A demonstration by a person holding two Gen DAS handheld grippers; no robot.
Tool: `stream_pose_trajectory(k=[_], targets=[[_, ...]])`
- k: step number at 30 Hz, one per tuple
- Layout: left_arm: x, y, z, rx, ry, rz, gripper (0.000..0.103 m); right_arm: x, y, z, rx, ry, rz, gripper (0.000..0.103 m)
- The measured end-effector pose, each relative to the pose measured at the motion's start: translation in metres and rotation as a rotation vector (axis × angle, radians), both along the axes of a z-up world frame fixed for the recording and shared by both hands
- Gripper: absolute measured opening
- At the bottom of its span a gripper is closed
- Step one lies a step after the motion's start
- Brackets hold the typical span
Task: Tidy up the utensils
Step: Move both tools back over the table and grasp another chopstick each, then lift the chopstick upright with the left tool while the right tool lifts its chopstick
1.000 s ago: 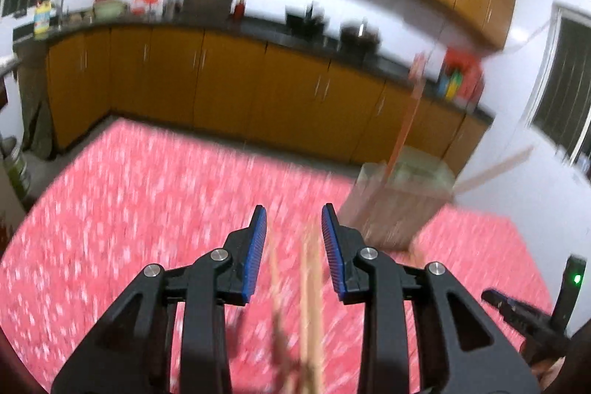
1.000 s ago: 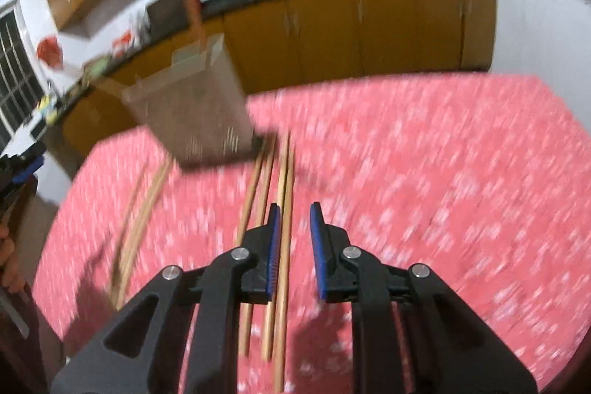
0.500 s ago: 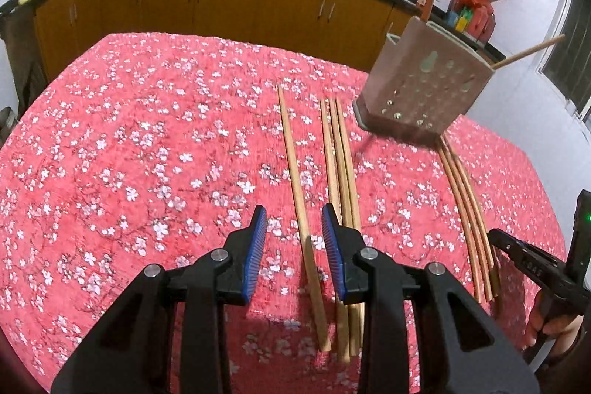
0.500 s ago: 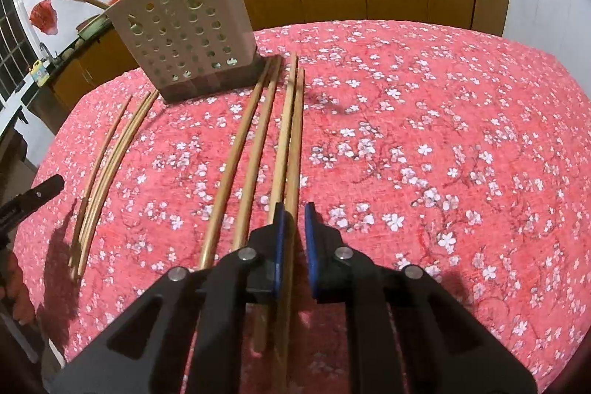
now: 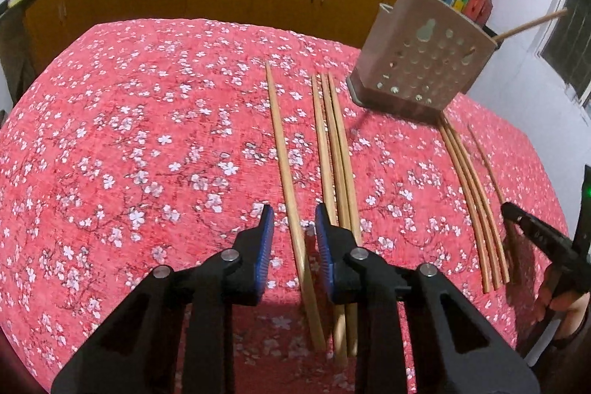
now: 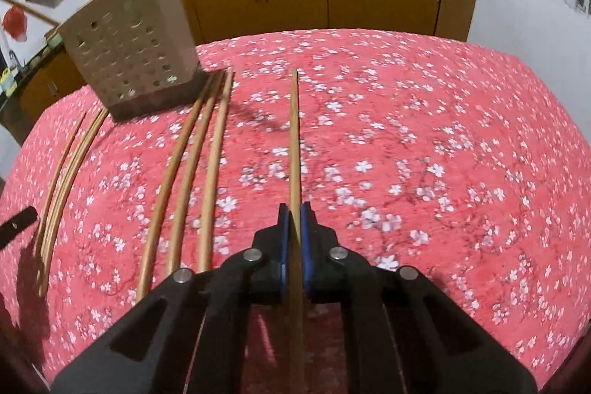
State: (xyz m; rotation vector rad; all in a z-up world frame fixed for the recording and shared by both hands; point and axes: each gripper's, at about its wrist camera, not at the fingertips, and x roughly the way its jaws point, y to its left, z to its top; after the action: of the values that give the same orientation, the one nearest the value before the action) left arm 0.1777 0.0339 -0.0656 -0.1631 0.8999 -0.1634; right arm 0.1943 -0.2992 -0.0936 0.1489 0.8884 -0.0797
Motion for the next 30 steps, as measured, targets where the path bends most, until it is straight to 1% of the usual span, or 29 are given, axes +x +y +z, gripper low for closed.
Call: stream_pose_trajectory(k=[4, 6, 10, 14, 17, 19, 24, 30], targets=[[0.006, -0.010, -0.008, 0.062, 0.022, -0.015, 0.014, -0.004, 0.001, 0.000, 0.016, -0.009, 0.023, 0.008], [0.009, -0.015, -0.010, 0.109, 0.009, -0.011, 0.009, -0.007, 0.003, -0.001, 0.026, -0.010, 0.039, 0.008], [0.022, -0.011, -0.010, 0.134, 0.003, 0.016, 0.008, -0.008, 0.002, -0.001, 0.018, -0.013, 0.050, 0.008], [0.034, 0.000, -0.011, 0.138, -0.010, 0.048, 0.008, 0.001, 0.005, -0.004, 0.001, -0.018, 0.048, 0.008], [0.035, 0.003, -0.012, 0.138, -0.025, 0.046, 0.008, 0.010, 0.002, -0.004, -0.005, -0.031, 0.038, 0.008], [0.033, 0.001, -0.012, 0.151, -0.036, 0.040, 0.008, 0.014, 0.000, -0.005, 0.010, -0.032, 0.030, 0.008], [0.037, 0.000, -0.013, 0.137, -0.035, 0.040, 0.008, 0.015, -0.003, -0.006, 0.034, -0.035, 0.025, 0.008], [0.034, 0.004, -0.011, 0.117, -0.034, 0.042, 0.009, 0.015, -0.001, -0.007, 0.010, -0.032, 0.025, 0.008]])
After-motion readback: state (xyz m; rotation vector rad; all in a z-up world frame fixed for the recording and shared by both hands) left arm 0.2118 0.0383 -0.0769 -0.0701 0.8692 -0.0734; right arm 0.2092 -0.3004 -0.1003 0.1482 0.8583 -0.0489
